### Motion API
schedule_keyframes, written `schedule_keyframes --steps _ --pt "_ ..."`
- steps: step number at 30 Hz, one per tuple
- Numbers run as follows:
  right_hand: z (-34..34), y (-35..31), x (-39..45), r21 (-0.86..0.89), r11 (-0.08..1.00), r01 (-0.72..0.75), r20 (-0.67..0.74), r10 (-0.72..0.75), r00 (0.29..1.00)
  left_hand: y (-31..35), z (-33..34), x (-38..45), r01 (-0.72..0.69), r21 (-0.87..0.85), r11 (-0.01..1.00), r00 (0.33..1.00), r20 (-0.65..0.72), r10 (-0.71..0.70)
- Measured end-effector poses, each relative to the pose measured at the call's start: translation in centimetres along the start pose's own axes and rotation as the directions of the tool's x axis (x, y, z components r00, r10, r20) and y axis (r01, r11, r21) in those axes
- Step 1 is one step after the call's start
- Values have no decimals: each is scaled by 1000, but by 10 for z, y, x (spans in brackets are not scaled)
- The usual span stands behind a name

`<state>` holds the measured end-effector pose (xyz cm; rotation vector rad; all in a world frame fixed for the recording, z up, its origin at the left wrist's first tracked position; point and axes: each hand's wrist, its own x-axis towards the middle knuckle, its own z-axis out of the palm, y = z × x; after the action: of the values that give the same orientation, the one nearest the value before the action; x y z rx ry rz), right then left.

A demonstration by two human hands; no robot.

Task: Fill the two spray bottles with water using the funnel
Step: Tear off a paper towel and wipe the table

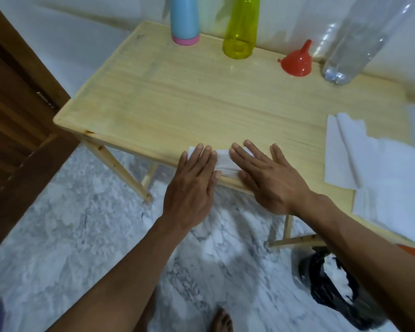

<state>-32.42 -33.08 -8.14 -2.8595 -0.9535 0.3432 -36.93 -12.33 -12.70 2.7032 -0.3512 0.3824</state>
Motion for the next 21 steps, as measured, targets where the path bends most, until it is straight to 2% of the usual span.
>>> schedule_keyframes --steps 15,18,21 --pt "27 45 -119 -238 947 -215 -154 182 971 100 40 -1 -266 11 964 964 21 265" --pt "30 39 -132 -225 936 -270 -117 249 961 106 41 2 -278 -43 960 959 43 280" --pt "19 25 -142 -99 938 -332 -17 332 943 115 26 1 -261 -105 959 954 121 273"
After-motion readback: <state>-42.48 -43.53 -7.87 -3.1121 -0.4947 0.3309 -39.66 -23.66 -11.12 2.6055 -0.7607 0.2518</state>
